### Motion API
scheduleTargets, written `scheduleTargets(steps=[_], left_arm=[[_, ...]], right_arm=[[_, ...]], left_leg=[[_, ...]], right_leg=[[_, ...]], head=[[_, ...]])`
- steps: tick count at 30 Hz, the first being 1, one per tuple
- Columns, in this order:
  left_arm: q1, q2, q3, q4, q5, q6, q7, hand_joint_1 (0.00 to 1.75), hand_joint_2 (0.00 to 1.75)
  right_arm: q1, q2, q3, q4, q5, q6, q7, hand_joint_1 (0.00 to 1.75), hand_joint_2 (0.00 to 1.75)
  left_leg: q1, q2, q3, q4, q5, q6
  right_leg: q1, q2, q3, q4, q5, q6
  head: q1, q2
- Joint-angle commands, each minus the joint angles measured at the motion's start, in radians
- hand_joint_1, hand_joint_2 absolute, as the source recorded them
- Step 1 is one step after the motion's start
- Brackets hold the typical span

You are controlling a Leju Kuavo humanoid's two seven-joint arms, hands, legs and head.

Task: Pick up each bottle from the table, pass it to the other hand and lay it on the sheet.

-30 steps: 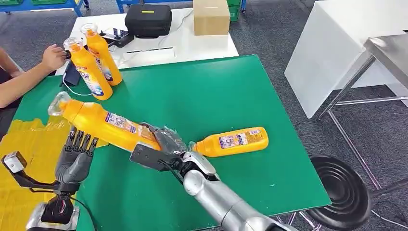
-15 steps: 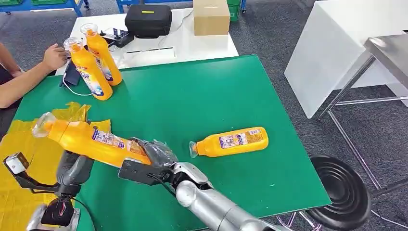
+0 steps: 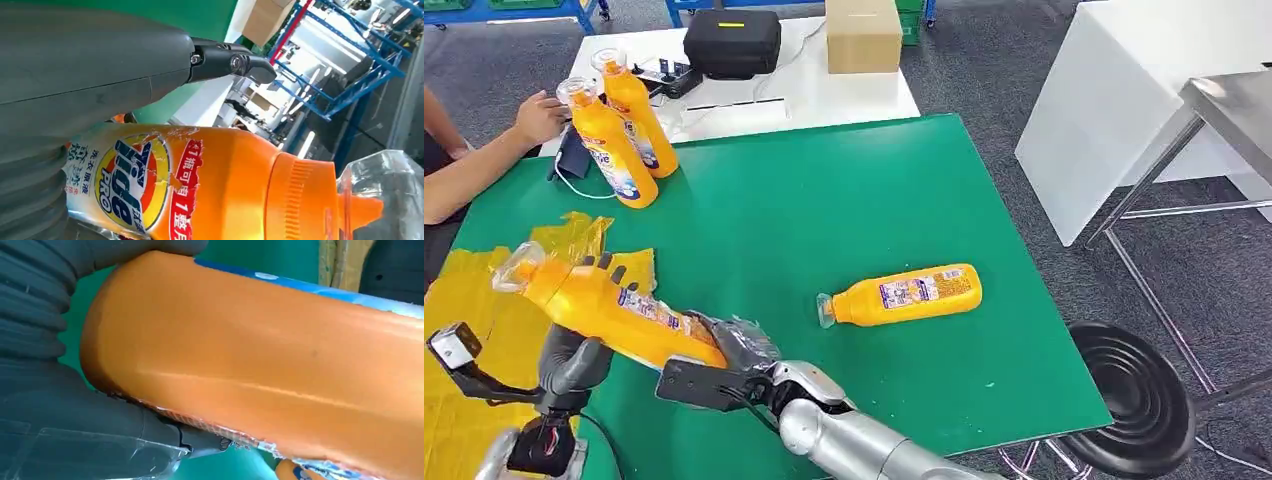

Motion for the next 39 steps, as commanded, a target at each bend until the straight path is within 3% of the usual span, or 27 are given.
scheduleTargets(steps=[1, 4, 8, 17, 18, 19, 39], left_arm=[[-0.041, 0.088, -0.105, 0.016, -0.112, -0.053, -0.036, 0.00, 1.75], [-0.039, 0.177, -0.156, 0.023, -0.142, -0.148, -0.069, 0.00, 1.75], [-0.022, 0.246, -0.189, 0.010, -0.165, -0.231, -0.103, 0.00, 1.75], [-0.021, 0.266, -0.205, 0.014, -0.170, -0.251, -0.128, 0.00, 1.75], [-0.022, 0.266, -0.202, 0.017, -0.166, -0.251, -0.134, 0.49, 1.75], [-0.021, 0.264, -0.200, 0.018, -0.164, -0.250, -0.136, 1.75, 1.75], [-0.003, 0.221, -0.180, 0.010, -0.082, -0.234, -0.119, 1.75, 1.75]], right_arm=[[-0.027, -0.015, 0.107, 0.041, -0.002, 0.018, -0.022, 1.75, 1.75], [-0.037, -0.015, 0.122, 0.033, -0.018, 0.029, -0.028, 1.75, 1.75], [-0.047, -0.015, 0.141, 0.028, -0.037, 0.035, -0.030, 1.75, 1.75], [-0.054, -0.015, 0.155, 0.031, -0.055, 0.034, -0.035, 1.75, 1.75], [-0.056, -0.015, 0.159, 0.033, -0.060, 0.032, -0.036, 1.75, 1.75], [-0.057, -0.015, 0.162, 0.034, -0.063, 0.031, -0.037, 1.75, 1.75], [-0.053, -0.015, 0.159, 0.046, -0.061, 0.021, -0.044, 1.75, 1.75]], left_leg=[[0.002, -0.006, 0.003, 0.000, -0.001, -0.001], [0.001, -0.003, 0.001, 0.000, 0.000, -0.001], [0.002, -0.002, 0.001, 0.000, -0.001, -0.001], [0.002, -0.004, 0.002, 0.000, 0.000, 0.000], [0.001, -0.002, 0.001, 0.000, 0.000, 0.000], [0.002, -0.003, 0.002, 0.000, -0.001, 0.000], [0.001, -0.003, 0.002, -0.001, 0.000, 0.000]], right_leg=[[0.002, -0.001, 0.004, -0.001, -0.001, 0.000], [0.001, 0.000, 0.001, 0.000, -0.001, 0.000], [0.001, 0.001, 0.001, 0.000, 0.000, 0.000], [0.001, 0.001, 0.003, 0.000, -0.001, 0.000], [0.001, 0.001, 0.001, 0.000, 0.000, 0.000], [0.001, 0.001, 0.002, 0.000, -0.001, 0.000], [0.000, 0.000, 0.002, -0.001, 0.000, 0.000]], head=[[0.000, 0.000], [0.000, 0.000], [0.000, 0.000], [0.000, 0.000], [0.000, 0.000], [0.000, 0.000], [0.000, 0.000]])
